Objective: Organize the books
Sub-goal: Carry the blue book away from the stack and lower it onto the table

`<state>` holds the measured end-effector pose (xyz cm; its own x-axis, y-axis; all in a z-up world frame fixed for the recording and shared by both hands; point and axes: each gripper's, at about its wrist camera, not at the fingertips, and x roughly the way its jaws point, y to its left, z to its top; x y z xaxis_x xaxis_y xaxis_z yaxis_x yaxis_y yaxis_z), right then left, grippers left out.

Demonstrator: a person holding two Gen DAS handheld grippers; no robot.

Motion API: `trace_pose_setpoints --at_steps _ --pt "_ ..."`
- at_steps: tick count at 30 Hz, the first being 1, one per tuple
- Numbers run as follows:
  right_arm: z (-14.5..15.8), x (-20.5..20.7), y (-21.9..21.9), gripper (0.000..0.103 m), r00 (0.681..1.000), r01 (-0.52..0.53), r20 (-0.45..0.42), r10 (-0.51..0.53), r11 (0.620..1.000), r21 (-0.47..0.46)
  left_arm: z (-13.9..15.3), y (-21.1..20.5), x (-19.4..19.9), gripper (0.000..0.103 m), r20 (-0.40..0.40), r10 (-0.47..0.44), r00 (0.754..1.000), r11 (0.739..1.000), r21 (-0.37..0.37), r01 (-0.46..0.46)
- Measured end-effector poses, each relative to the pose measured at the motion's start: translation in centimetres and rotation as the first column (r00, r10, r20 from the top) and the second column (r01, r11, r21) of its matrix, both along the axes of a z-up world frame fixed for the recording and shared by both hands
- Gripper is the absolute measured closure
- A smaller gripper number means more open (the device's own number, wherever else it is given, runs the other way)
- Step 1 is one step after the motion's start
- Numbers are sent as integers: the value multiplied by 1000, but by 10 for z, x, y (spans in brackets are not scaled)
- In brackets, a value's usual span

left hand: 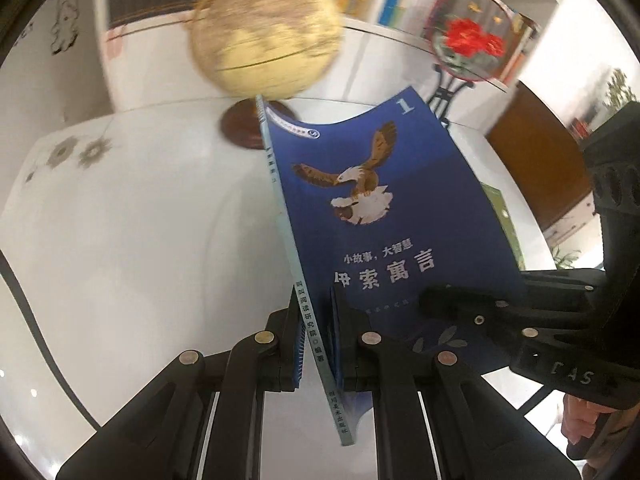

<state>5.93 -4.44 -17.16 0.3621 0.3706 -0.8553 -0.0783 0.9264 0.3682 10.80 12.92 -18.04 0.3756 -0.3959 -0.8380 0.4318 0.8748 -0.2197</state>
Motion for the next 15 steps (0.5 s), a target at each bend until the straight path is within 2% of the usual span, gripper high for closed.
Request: trace_pose_setpoints --at_steps 5,7,11,15 --pt "-26 26 45 98 998 -43 -39 43 999 4 -21 38 14 95 -10 54 998 997 50 -54" --pt "-38 35 57 98 997 -40 -71 43 998 39 -31 56 21 95 -41 75 996 997 35 -73" --pt "-57 47 88 98 992 -76 -96 77 997 15 -52 78 29 95 -66 99 993 993 71 -94" --pt "-73 58 106 98 987 -88 -130 90 996 14 -64 92 34 94 -94 122 988 991 68 -116"
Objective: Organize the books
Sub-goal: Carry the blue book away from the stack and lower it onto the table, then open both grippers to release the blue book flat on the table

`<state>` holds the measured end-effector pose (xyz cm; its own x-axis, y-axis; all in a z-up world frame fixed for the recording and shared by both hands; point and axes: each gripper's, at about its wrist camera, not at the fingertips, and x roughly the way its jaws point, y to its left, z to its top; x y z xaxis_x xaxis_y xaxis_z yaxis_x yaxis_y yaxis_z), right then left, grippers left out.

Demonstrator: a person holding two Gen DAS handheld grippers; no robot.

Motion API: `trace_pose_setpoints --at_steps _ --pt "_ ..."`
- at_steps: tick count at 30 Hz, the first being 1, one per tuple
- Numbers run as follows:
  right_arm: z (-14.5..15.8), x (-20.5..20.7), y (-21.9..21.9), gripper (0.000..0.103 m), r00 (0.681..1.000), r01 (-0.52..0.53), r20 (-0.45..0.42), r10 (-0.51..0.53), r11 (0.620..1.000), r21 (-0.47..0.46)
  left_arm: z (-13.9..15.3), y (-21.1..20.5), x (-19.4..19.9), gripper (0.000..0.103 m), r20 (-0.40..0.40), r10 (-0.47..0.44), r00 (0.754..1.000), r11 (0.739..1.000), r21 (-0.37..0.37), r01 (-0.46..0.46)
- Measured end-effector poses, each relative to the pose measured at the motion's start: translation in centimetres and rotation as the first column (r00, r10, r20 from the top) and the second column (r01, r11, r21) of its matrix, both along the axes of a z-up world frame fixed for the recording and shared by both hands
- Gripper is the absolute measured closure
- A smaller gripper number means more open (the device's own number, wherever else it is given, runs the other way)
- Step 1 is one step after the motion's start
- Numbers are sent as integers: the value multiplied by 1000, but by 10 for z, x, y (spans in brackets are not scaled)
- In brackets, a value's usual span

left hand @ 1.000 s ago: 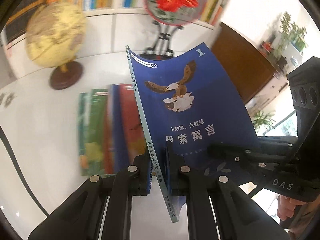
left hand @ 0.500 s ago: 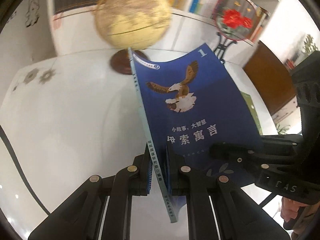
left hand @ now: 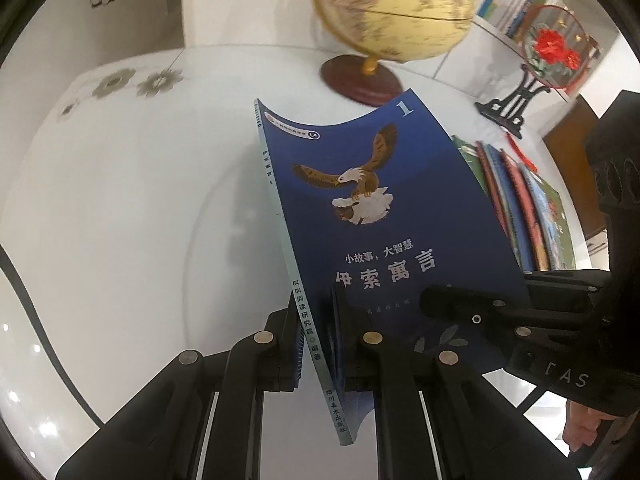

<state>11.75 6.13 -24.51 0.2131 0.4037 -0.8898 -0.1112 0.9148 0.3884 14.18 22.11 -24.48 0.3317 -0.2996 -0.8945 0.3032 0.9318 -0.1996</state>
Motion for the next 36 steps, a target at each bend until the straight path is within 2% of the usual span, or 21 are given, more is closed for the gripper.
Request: trace_pose_setpoints --at_steps 13,18,22,25,28,30,34,36 --pt "-32 21 49 97 997 -9 -78 9 1000 -3 -27 44 19 91 -64 70 995 998 1 -70" --pt "-46 17 47 97 991 36 -130 -34 999 14 -34 45 21 89 -75 61 995 998 38 -59" --pt "-55 22 53 97 988 48 -145 -47 999 7 -43 50 25 79 -103 97 990 993 70 -91" --pt "-62 26 52 96 984 67 -168 -62 998 21 -50 58 29 79 -135 146 980 984 119 -130" --pt "-70 28 47 91 974 83 -215 -71 995 46 -52 68 31 78 -156 179 971 980 113 -162" --pt "-74 27 44 83 966 105 -243 -90 993 49 -51 72 31 77 -160 197 967 977 114 -180" --pt "-74 25 41 75 959 133 -260 -113 990 57 -49 80 28 77 -160 224 961 970 137 -203" --pt "-74 26 41 67 957 133 -264 -118 990 39 -45 83 26 77 -157 226 961 969 135 -206"
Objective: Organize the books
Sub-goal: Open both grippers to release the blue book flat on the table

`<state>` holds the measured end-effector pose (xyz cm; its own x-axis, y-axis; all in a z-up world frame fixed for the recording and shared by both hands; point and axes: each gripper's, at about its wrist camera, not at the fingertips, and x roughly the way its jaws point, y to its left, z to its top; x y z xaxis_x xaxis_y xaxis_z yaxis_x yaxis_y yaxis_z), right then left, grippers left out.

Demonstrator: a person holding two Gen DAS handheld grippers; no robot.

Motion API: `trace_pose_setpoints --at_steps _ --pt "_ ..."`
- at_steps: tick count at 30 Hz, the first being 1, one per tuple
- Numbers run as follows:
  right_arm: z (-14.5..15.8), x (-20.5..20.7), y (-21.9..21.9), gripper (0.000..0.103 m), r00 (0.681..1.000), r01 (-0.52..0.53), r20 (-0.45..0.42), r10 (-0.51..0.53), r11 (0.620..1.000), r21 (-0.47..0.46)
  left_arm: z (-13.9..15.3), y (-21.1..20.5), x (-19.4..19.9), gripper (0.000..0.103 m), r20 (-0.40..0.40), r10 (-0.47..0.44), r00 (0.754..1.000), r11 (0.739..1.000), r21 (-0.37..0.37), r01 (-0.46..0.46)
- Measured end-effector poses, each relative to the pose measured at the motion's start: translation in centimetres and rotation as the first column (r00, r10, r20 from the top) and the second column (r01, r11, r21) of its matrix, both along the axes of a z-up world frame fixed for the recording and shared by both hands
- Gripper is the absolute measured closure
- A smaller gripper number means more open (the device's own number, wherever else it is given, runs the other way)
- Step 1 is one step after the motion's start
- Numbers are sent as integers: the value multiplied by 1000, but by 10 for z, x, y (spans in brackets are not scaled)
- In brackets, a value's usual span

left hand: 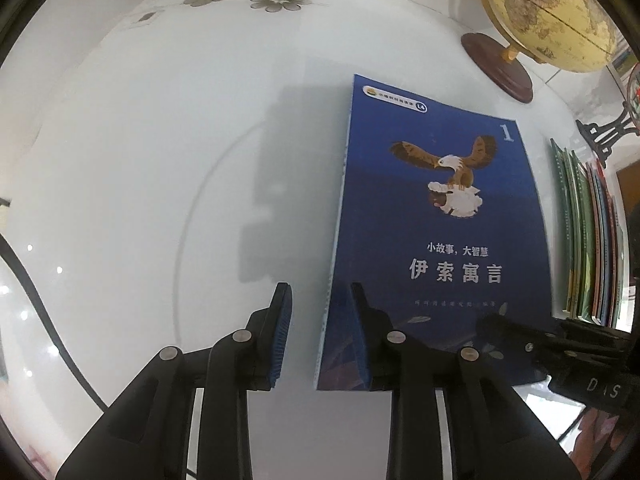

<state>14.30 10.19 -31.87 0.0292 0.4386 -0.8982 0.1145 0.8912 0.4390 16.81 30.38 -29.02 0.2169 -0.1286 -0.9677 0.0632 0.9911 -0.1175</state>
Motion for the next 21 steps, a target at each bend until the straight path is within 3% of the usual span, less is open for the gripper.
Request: trace_pose_setpoints --at_steps 6,12,21 --pt "5 -3 -15 58 1000 0 8 0 996 -95 6 10 -8 77 0 36 999 999 -1 -36" --pt "7 -12 -44 58 998 71 0 -71 996 -49 14 6 -17 77 6 35 999 999 -6 -35" --pt "20 -42 -73 57 993 101 58 -101 995 12 20 -44 -34 77 -13 -35 999 999 2 35"
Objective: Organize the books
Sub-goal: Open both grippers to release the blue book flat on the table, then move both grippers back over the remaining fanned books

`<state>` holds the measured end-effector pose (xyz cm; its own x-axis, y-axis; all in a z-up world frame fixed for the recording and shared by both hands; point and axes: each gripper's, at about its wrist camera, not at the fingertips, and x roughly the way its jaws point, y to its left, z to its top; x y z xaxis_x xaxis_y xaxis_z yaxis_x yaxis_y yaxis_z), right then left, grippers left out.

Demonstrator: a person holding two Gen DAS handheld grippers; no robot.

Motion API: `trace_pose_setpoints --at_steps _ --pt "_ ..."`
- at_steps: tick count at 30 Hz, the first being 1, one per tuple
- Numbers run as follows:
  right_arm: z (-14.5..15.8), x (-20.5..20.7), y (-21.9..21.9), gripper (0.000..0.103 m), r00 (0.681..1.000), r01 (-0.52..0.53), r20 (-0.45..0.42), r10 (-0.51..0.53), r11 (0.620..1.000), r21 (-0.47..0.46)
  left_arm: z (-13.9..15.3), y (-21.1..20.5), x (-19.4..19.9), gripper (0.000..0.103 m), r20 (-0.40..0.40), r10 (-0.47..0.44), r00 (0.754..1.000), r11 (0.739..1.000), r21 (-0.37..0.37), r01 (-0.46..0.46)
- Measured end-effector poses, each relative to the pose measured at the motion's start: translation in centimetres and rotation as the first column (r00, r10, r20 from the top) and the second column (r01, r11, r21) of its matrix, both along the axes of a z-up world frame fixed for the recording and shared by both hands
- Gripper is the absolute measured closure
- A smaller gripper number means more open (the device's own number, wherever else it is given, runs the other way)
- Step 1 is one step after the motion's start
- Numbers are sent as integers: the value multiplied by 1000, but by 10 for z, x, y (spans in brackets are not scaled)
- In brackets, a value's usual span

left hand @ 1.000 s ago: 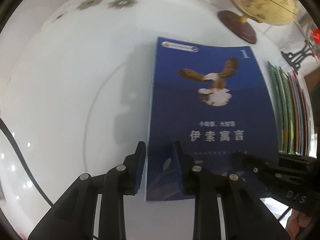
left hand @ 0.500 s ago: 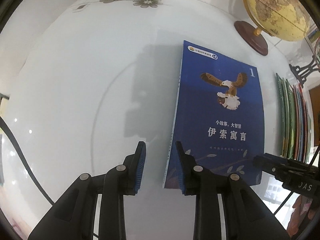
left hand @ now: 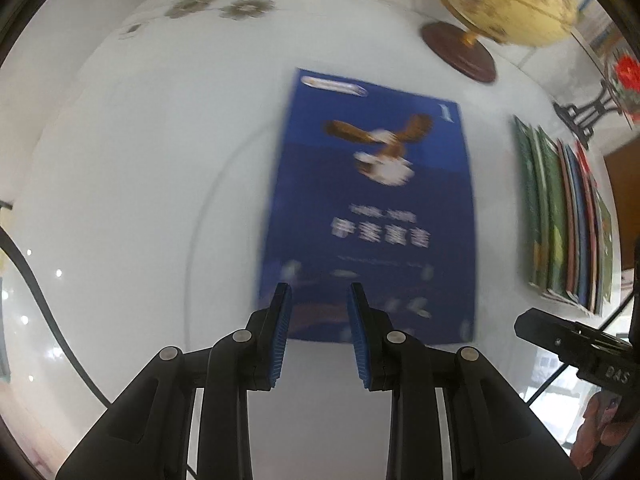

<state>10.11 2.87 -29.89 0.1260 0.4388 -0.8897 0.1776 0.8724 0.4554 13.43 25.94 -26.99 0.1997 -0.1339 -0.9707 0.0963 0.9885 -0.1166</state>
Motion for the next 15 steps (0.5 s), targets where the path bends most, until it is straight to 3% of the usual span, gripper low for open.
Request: trace_pose_setpoints --at_steps 4,11,15 --pt "9 -17 -17 57 999 5 53 -8 999 42 3 -36 -3 77 2 -20 1000 1000 -13 20" --pt "28 -50 -90 57 984 63 166 -70 997 51 10 -109 -10 77 -18 -79 997 996 -34 78" --pt "30 -65 -147 57 979 144 140 -150 988 56 15 -160 -14 77 -27 -142 989 990 -17 142"
